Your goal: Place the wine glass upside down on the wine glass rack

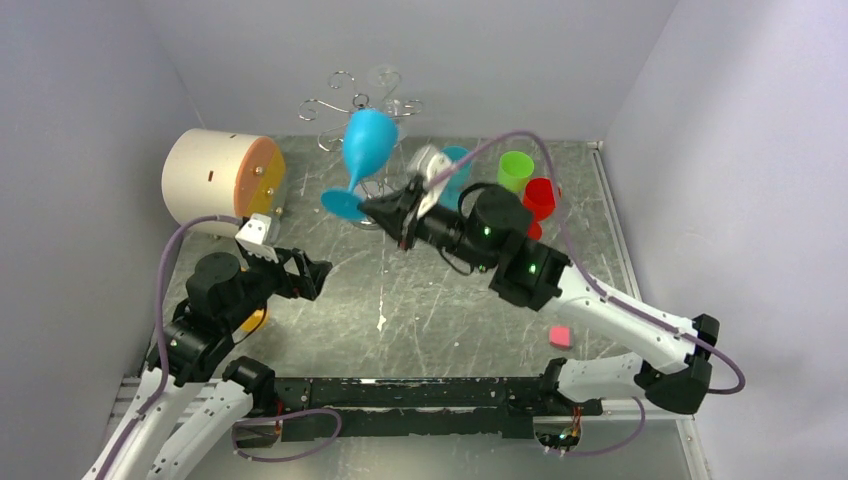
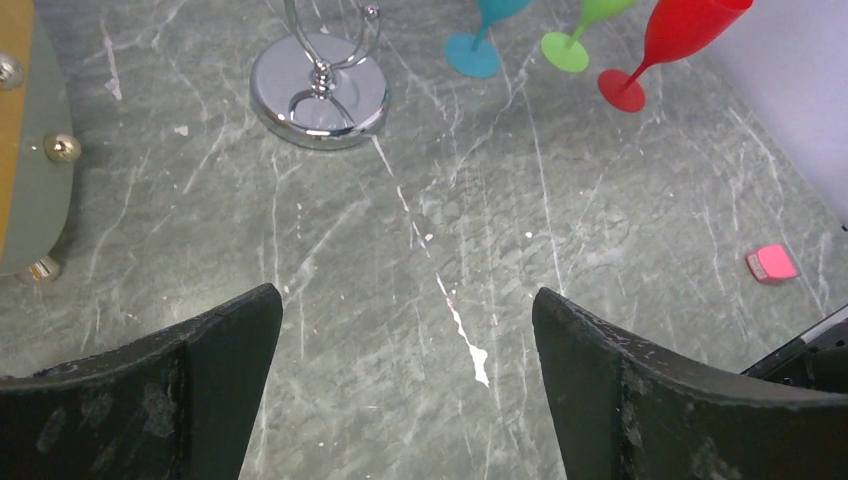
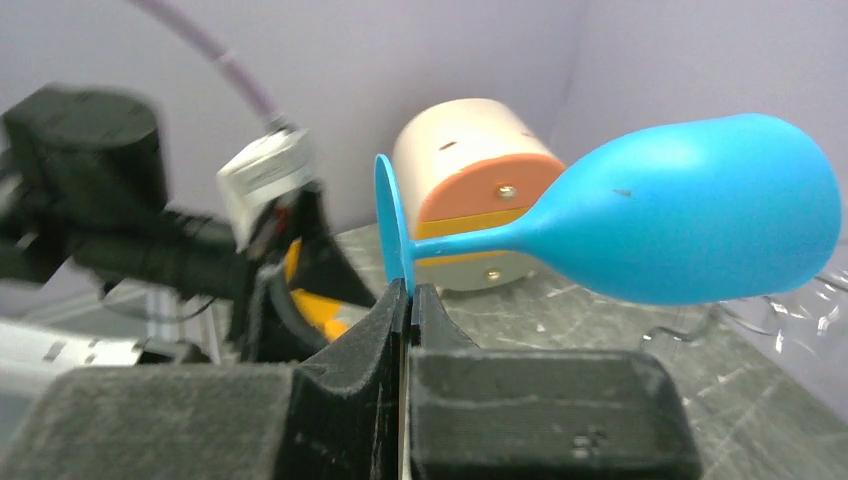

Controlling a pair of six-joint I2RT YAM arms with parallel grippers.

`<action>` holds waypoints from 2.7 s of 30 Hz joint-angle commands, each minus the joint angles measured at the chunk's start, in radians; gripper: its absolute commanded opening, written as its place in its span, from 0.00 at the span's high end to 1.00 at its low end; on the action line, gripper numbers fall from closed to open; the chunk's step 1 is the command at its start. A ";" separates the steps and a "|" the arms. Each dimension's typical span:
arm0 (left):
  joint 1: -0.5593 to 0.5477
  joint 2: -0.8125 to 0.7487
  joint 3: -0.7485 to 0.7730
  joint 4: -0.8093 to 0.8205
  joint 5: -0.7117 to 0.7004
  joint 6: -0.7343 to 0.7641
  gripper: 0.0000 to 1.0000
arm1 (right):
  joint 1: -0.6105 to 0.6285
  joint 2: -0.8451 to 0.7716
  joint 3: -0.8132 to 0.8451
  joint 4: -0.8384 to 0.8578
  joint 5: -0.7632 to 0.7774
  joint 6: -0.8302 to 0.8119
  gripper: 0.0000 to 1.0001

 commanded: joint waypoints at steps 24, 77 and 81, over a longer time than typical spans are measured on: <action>0.004 0.044 -0.041 0.030 -0.009 0.032 0.01 | -0.875 0.327 0.120 0.326 -0.310 1.002 1.00; 0.004 0.045 -0.048 0.031 -0.013 0.028 0.01 | -0.793 0.617 0.346 0.274 -0.389 1.128 1.00; 0.004 0.049 -0.048 0.031 -0.010 0.028 0.01 | -0.791 0.614 0.352 0.264 -0.387 1.115 1.00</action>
